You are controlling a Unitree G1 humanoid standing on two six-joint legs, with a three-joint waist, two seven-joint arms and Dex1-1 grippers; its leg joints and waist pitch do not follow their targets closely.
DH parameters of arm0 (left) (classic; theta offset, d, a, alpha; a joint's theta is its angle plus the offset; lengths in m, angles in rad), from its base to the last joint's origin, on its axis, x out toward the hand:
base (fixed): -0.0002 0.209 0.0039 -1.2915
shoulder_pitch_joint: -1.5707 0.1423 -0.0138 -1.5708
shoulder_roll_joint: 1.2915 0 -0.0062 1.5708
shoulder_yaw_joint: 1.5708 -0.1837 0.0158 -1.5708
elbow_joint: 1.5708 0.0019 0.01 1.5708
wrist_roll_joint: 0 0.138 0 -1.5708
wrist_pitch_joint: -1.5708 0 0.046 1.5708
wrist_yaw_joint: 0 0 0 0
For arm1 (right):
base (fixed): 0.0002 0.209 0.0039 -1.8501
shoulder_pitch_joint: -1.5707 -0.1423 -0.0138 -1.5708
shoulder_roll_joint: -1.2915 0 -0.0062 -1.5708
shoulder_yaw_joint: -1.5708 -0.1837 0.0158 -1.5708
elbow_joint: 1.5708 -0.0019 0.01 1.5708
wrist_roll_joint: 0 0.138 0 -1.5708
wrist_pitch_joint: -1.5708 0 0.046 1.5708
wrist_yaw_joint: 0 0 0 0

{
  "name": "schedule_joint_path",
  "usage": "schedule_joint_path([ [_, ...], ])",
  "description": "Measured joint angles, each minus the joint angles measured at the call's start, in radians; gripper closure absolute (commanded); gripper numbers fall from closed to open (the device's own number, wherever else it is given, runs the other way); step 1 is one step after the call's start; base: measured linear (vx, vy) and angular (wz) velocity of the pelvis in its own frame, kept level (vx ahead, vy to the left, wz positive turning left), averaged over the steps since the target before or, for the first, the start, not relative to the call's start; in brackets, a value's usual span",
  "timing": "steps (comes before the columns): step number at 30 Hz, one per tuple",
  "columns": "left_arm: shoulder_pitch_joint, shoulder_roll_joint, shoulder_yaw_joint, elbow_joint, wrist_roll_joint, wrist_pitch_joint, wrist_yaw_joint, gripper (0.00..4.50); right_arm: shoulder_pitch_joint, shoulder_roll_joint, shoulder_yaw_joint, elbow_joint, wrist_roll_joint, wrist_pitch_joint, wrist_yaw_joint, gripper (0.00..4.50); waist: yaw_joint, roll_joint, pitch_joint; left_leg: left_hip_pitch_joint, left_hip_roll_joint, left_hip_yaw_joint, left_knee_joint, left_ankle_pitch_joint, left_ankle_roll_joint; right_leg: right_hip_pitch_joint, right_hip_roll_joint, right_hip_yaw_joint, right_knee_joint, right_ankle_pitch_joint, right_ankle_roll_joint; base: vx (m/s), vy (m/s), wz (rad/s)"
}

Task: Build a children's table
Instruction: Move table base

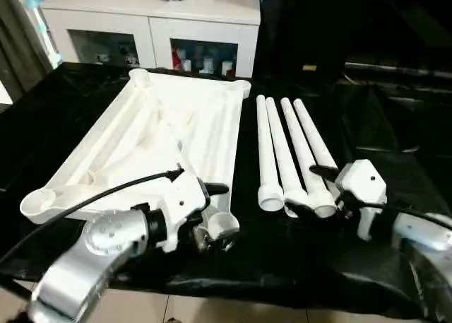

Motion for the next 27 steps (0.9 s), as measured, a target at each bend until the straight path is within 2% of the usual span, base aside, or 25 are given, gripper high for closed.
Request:
schedule_joint_path([
  [1, -0.007, 0.02, -0.003, 0.016, 0.009, -0.005, -0.016, 0.03, -0.005, -0.013, 0.0, 0.008, 0.0, -0.008, 0.016, 0.0, 0.0, 0.0, 0.0, 0.0, 0.001, 0.001, 0.0, 0.0, 0.0, 0.0, 0.0, 0.0, 0.0, 0.0, -0.001, 0.0, 0.0, 0.0],
  [2, -0.021, 0.045, -0.018, 0.046, 0.035, -0.03, -0.039, 0.38, -0.007, -0.025, 0.001, 0.021, -0.001, -0.018, 0.035, 0.0, 0.0, 0.0, 0.0, 0.0, 0.001, 0.001, 0.0, 0.001, 0.0, 0.0, 0.001, 0.0, 0.0, -0.002, -0.003, 0.0, 0.0, 0.0],
  [6, -0.103, 0.143, -0.061, 0.209, 0.146, -0.132, -0.097, 0.43, -0.019, -0.053, 0.028, 0.045, 0.0, -0.028, 0.102, 0.0, 0.002, 0.0, 0.0, 0.0, 0.002, 0.003, 0.0, 0.001, 0.001, 0.0, 0.001, 0.0, -0.001, -0.004, -0.006, 0.0, 0.0, 0.0],
  [7, -0.114, 0.157, -0.061, 0.237, 0.16, -0.145, -0.107, 0.74, -0.019, -0.057, 0.036, 0.045, 0.005, -0.024, 0.116, 0.0, 0.002, 0.0, 0.0, 0.0, 0.002, 0.003, -0.001, 0.001, 0.001, -0.001, 0.001, 0.0, -0.001, -0.004, -0.006, 0.0, 0.0, 0.0],
  [8, -0.125, 0.167, -0.062, 0.262, 0.17, -0.157, -0.122, 0.74, -0.016, -0.061, 0.042, 0.042, 0.016, -0.013, 0.135, 0.0, 0.002, 0.0, 0.0, 0.0, 0.002, 0.004, -0.001, 0.001, 0.001, -0.001, 0.001, 0.0, -0.001, -0.005, -0.007, 0.0, 0.0, 0.0],
  [10, -0.131, 0.172, -0.064, 0.29, 0.175, -0.175, -0.142, 0.81, -0.012, -0.07, 0.046, 0.024, 0.036, 0.006, 0.156, 0.0, 0.003, 0.001, 0.0, 0.0, 0.002, 0.004, -0.001, 0.001, 0.001, -0.001, 0.001, 0.0, -0.001, -0.005, -0.008, 0.0, 0.0, 0.0],
  [14, -0.16, 0.171, -0.072, 0.342, 0.175, -0.19, -0.176, 1.28, -0.003, -0.081, 0.054, -0.02, 0.076, 0.029, 0.191, 0.0, 0.006, 0.001, 0.0, 0.002, 0.007, 0.007, -0.001, 0.001, 0.0, 0.0, 0.002, -0.001, 0.002, -0.006, -0.01, 0.0, 0.0, 0.0],
  [16, -0.176, 0.168, -0.077, 0.37, 0.175, -0.206, -0.193, 1.3, -0.003, -0.081, 0.06, -0.025, 0.086, 0.037, 0.201, 0.0, 0.006, 0.001, 0.001, 0.004, 0.008, 0.009, -0.001, 0.001, 0.0, 0.0, 0.002, -0.001, 0.003, -0.005, -0.01, 0.0, 0.0, 0.0],
  [20, -0.203, 0.149, -0.103, 0.447, 0.192, -0.257, -0.219, 1.68, -0.013, -0.081, 0.064, -0.025, 0.086, 0.041, 0.207, 0.0, 0.005, 0.002, 0.001, 0.004, 0.009, 0.011, -0.001, 0.002, 0.0, 0.0, 0.002, 0.0, 0.003, -0.005, -0.011, 0.0, 0.0, 0.0],
  [27, -0.225, 0.112, -0.119, 0.506, 0.201, -0.295, -0.249, 2.17, -0.022, -0.081, 0.075, -0.025, 0.086, 0.062, 0.198, 0.0, 0.005, 0.002, 0.001, 0.003, 0.01, 0.012, -0.002, 0.002, 0.0, -0.001, 0.002, 0.0, 0.003, -0.006, -0.013, 0.0, 0.0, 0.0],
])
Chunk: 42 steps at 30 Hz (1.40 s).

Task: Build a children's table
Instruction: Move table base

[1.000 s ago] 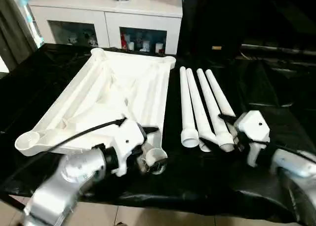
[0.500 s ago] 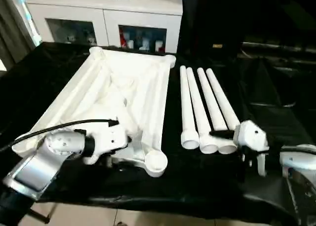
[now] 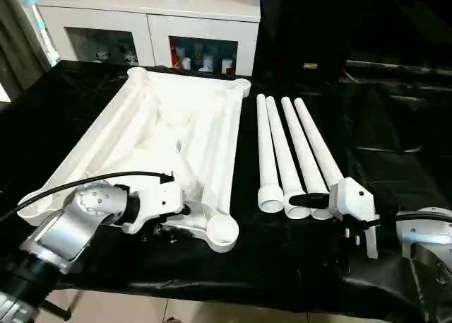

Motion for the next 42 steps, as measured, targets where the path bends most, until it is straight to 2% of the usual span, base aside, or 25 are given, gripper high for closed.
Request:
schedule_joint_path([
  [1, -0.004, -0.001, -0.003, 0.005, 0.0, -0.004, -0.006, 2.17, -0.006, 0.0, 0.003, 0.0, 0.0, 0.0, 0.0, 0.0, 0.0, 0.0, 0.0, 0.0, 0.0, 0.0, 0.0, 0.0, 0.0, 0.0, 0.0, 0.0, 0.0, 0.0, 0.0, 0.0, 0.0, 0.0],
  [3, -0.005, -0.005, -0.004, 0.011, 0.0, -0.009, -0.008, 2.5, -0.016, 0.001, 0.004, 0.0, -0.001, 0.0, -0.001, 0.0, 0.0, 0.0, 0.0, 0.0, 0.001, 0.001, 0.0, 0.0, 0.0, 0.0, 0.0, 0.0, 0.0, 0.0, 0.0, 0.0, 0.0, 0.0],
  [6, -0.006, -0.011, -0.005, 0.02, 0.0, -0.016, -0.019, 2.61, -0.016, 0.001, 0.004, 0.0, -0.001, 0.0, -0.001, 0.0, 0.001, 0.0, 0.0, 0.0, 0.002, 0.003, 0.0, 0.0, 0.0, 0.0, 0.0, 0.0, 0.0, 0.0, 0.0, 0.0, 0.0, 0.0],
  [8, -0.005, -0.016, -0.005, 0.036, 0.001, -0.019, -0.023, 2.98, -0.017, 0.001, 0.006, 0.0, -0.002, 0.0, -0.001, 0.0, 0.002, 0.0, 0.0, 0.0, 0.006, 0.008, 0.0, 0.0, 0.0, 0.0, 0.0, 0.0, 0.0, 0.0, 0.0, 0.0, 0.0, 0.0],
  [11, -0.005, -0.017, -0.007, 0.038, 0.001, -0.022, -0.032, 3.04, -0.018, 0.001, 0.008, 0.003, -0.011, -0.001, -0.001, 0.0, 0.002, 0.001, 0.0, 0.0, 0.007, 0.01, 0.0, 0.0, 0.0, -0.001, 0.0, 0.0, 0.0, 0.0, 0.0, 0.0, 0.0, 0.0],
  [14, -0.005, -0.017, -0.008, 0.038, 0.005, -0.024, -0.032, 3.4, -0.024, 0.001, 0.009, 0.01, -0.013, -0.002, -0.002, 0.0, 0.001, 0.001, 0.0, 0.0, 0.007, 0.01, 0.0, 0.0, 0.0, -0.001, 0.0, 0.0, 0.0, 0.0, 0.0, 0.0, 0.0, 0.0],
  [17, -0.002, -0.018, -0.013, 0.038, 0.015, -0.029, -0.028, 3.49, -0.024, 0.001, 0.009, 0.01, -0.013, -0.002, -0.004, 0.0, 0.002, 0.001, 0.0, 0.0, 0.007, 0.01, 0.0, 0.0, 0.0, -0.001, 0.0, 0.0, 0.0, 0.0, 0.0, 0.0, 0.0, 0.0],
  [18, 0.0, -0.018, -0.013, 0.038, 0.016, -0.03, -0.025, 3.79, -0.024, 0.001, 0.009, 0.01, -0.013, -0.002, -0.006, 0.0, 0.002, 0.001, 0.0, 0.0, 0.007, 0.011, 0.0, 0.0, 0.0, -0.001, 0.0, 0.0, 0.0, 0.0, 0.0, 0.0, 0.0, 0.0],
  [22, 0.005, -0.023, -0.013, 0.037, 0.016, -0.036, -0.022, 3.88, -0.024, 0.001, 0.009, 0.01, -0.013, -0.002, -0.01, 0.0, 0.001, 0.001, 0.001, 0.0, 0.007, 0.011, 0.0, 0.0, 0.0, -0.001, 0.0, 0.001, 0.0, 0.0, 0.0, 0.0, 0.0, 0.0],
  [23, 0.006, -0.026, -0.012, 0.036, 0.016, -0.034, -0.017, 4.12, -0.024, 0.001, 0.009, 0.01, -0.013, -0.002, -0.011, 0.0, 0.0, 0.001, 0.001, 0.0, 0.007, 0.011, 0.0, 0.0, 0.0, -0.001, 0.0, 0.001, 0.0, 0.0, 0.0, 0.0, 0.0, 0.0],
  [29, 0.03, -0.049, 0.02, 0.008, 0.022, 0.009, 0.07, 4.36, -0.034, 0.017, 0.011, 0.039, -0.045, -0.007, -0.044, 0.0, -0.023, 0.0, 0.001, -0.004, 0.012, 0.018, -0.002, 0.001, -0.001, -0.013, 0.0, 0.0, 0.003, 0.001, -0.002, 0.0, 0.0, 0.0],
  [32, 0.036, -0.052, 0.036, 0.004, 0.038, 0.027, 0.112, 4.45, -0.035, 0.021, 0.024, 0.05, -0.054, -0.009, -0.055, 0.0, -0.028, 0.0, 0.001, -0.003, 0.018, 0.018, -0.003, 0.001, -0.002, -0.014, 0.007, 0.001, 0.003, 0.001, -0.005, 0.0, 0.0, 0.0],
  [38, 0.053, -0.049, 0.064, 0.004, 0.064, 0.024, 0.171, 4.48, -0.058, 0.041, 0.044, 0.057, -0.075, -0.012, -0.063, 0.0, -0.019, -0.001, 0.001, -0.002, 0.023, 0.018, -0.006, 0.003, -0.006, -0.016, 0.011, -0.001, 0.004, -0.001, -0.009, 0.0, 0.0, 0.0],
  [42, 0.065, -0.049, 0.068, 0.011, 0.061, -0.034, 0.179, 4.48, -0.06, 0.044, 0.047, 0.062, -0.084, -0.015, -0.065, 0.0, -0.001, -0.005, 0.004, -0.003, 0.023, 0.018, -0.006, 0.003, -0.006, -0.016, 0.011, -0.001, 0.003, 0.0, -0.01, 0.0, 0.0, 0.0],
])
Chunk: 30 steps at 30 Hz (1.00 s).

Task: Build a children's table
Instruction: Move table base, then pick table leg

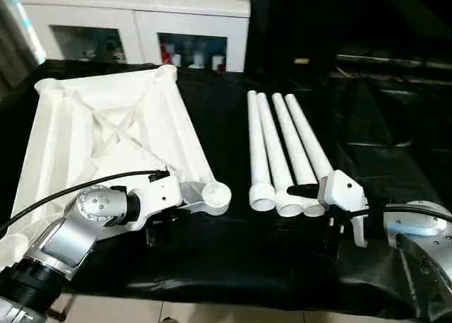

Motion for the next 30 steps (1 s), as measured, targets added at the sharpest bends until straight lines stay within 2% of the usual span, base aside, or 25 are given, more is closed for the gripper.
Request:
schedule_joint_path([
  [4, 0.003, -0.003, 0.004, 0.029, -0.01, -0.064, -0.004, 4.48, 0.0, 0.007, 0.006, 0.001, -0.002, -0.008, -0.008, 0.0, 0.007, -0.001, 0.001, 0.0, 0.0, 0.001, 0.0, 0.0, 0.0, 0.0, 0.0, 0.0, 0.0, 0.0, -0.001, 0.0, 0.0, 0.0],
  [8, 0.003, 0.0, 0.007, 0.039, -0.007, -0.079, -0.009, 4.48, 0.0, 0.009, 0.006, 0.001, -0.004, -0.01, -0.01, 0.0, 0.009, -0.001, 0.001, 0.001, 0.0, 0.0, 0.0, 0.0, -0.001, 0.0, 0.0, 0.0, 0.001, 0.0, -0.001, 0.0, 0.0, 0.0],
  [9, 0.003, 0.001, 0.008, 0.038, -0.01, -0.073, -0.013, 4.17, 0.0, 0.013, 0.006, 0.0, -0.003, -0.01, -0.01, 0.0, 0.009, 0.0, 0.001, 0.001, 0.0, 0.0, 0.0, 0.001, -0.001, 0.0, 0.0, 0.0, 0.001, 0.0, -0.001, 0.0, 0.0, 0.0],
  [11, 0.004, 0.007, 0.017, 0.033, -0.027, -0.045, -0.033, 3.86, 0.0, 0.018, 0.006, -0.001, 0.0, -0.009, -0.009, 0.0, 0.009, 0.0, 0.001, 0.001, 0.0, 0.0, 0.0, 0.001, -0.002, -0.001, 0.0, 0.0, 0.002, 0.0, -0.001, 0.0, 0.0, 0.0],
  [15, 0.019, 0.053, 0.059, -0.022, -0.057, -0.029, -0.055, 3.61, 0.002, 0.04, -0.005, -0.015, 0.021, 0.017, -0.026, 0.0, 0.009, 0.0, 0.001, 0.002, 0.0, 0.0, 0.0, 0.002, -0.004, -0.001, 0.0, 0.001, 0.005, 0.0, -0.001, 0.0, 0.0, 0.0],
  [19, 0.053, 0.09, 0.125, -0.085, -0.101, 0.024, -0.059, 3.39, -0.017, 0.082, -0.015, -0.024, 0.037, 0.09, -0.1, 0.0, 0.008, 0.0, 0.001, 0.004, 0.0, 0.0, 0.0, 0.005, -0.008, -0.002, 0.0, 0.001, 0.009, 0.0, -0.002, 0.0, 0.0, 0.0],
  [21, 0.081, 0.099, 0.198, -0.166, -0.169, 0.104, -0.059, 3.32, -0.083, 0.155, -0.025, -0.02, 0.022, 0.166, -0.19, 0.0, 0.001, -0.002, 0.002, 0.004, 0.0, 0.0, 0.0, 0.008, -0.012, -0.005, 0.001, 0.002, 0.014, 0.001, -0.004, 0.0, 0.0, 0.0],
  [24, 0.092, 0.1, 0.27, -0.304, -0.268, 0.208, -0.054, 3.05, -0.204, 0.278, -0.047, 0.029, 0.009, 0.283, -0.32, 0.0, -0.002, -0.005, 0.002, 0.004, 0.001, -0.001, 0.0, 0.01, -0.016, -0.007, 0.001, 0.002, 0.016, 0.003, -0.006, 0.0, 0.0, 0.0],
  [26, 0.097, 0.096, 0.283, -0.376, -0.307, 0.255, -0.048, 3.0, -0.285, 0.362, -0.07, 0.112, 0.003, 0.342, -0.408, 0.0, -0.002, -0.007, 0.003, 0.003, 0.001, -0.001, 0.0, 0.011, -0.017, -0.01, 0.001, 0.002, 0.019, 0.003, -0.007, 0.0, 0.0, 0.0],
  [28, 0.108, 0.088, 0.282, -0.41, -0.324, 0.28, -0.041, 2.7, -0.337, 0.4, -0.072, 0.182, -0.005, 0.372, -0.45, 0.0, 0.0, -0.014, 0.006, 0.001, 0.001, -0.001, -0.001, 0.012, -0.018, -0.014, 0.001, 0.002, 0.021, 0.003, -0.007, 0.0, 0.0, 0.0],
  [30, 0.125, 0.077, 0.276, -0.425, -0.325, 0.308, -0.029, 2.66, -0.397, 0.438, -0.067, 0.268, -0.018, 0.407, -0.494, 0.0, 0.001, -0.019, 0.01, -0.001, 0.002, -0.001, -0.001, 0.014, -0.022, -0.016, 0.002, 0.002, 0.023, 0.002, -0.007, 0.0, 0.0, 0.0],
])
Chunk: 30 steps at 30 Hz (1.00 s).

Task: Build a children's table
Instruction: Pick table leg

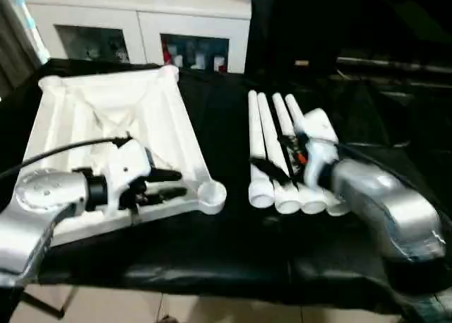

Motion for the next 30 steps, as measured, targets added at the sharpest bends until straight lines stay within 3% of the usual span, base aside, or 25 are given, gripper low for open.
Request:
schedule_joint_path([
  [3, 0.007, -0.003, -0.015, -0.042, -0.001, 0.046, 0.01, 2.35, -0.111, 0.072, 0.001, 0.154, -0.028, 0.046, -0.076, 0.0, -0.004, -0.011, 0.007, -0.001, 0.001, 0.0, -0.002, 0.001, -0.002, -0.002, 0.001, 0.0, 0.001, 0.0, 0.0, 0.0, 0.0, 0.0],
  [6, 0.008, -0.004, -0.024, -0.071, -0.014, 0.081, 0.018, 2.1, -0.167, 0.108, -0.01, 0.254, -0.029, 0.061, -0.109, 0.0, -0.003, -0.016, 0.01, -0.003, 0.001, 0.0, -0.004, 0.002, -0.003, -0.004, 0.001, 0.0, 0.0, -0.002, -0.003, 0.0, 0.0, 0.0],
  [14, 0.007, -0.007, -0.034, -0.092, -0.021, 0.126, 0.033, 1.42, -0.318, 0.163, -0.024, 0.52, -0.052, 0.09, -0.165, 0.0, -0.003, -0.017, 0.012, -0.009, 0.002, 0.0, -0.004, 0.005, -0.008, -0.011, 0.003, -0.001, 0.001, -0.002, -0.003, 0.0, 0.0, 0.0],
  [21, 0.005, -0.007, -0.044, -0.1, -0.021, 0.141, 0.042, 1.02, -0.366, 0.189, -0.031, 0.644, -0.067, 0.084, -0.208, 0.0, -0.002, -0.017, 0.013, -0.009, 0.005, 0.0, -0.005, 0.007, -0.012, -0.012, 0.005, -0.001, 0.003, -0.002, -0.003, 0.0, 0.0, 0.0],
  [30, 0.001, -0.007, -0.06, -0.1, -0.02, 0.147, 0.041, 0.16, -0.436, 0.228, -0.037, 0.814, -0.091, 0.04, -0.225, 0.0, -0.004, -0.015, 0.014, -0.01, 0.012, 0.0, -0.005, 0.009, -0.016, -0.015, 0.012, 0.0, 0.005, -0.001, -0.007, 0.0, 0.0, 0.0],
])
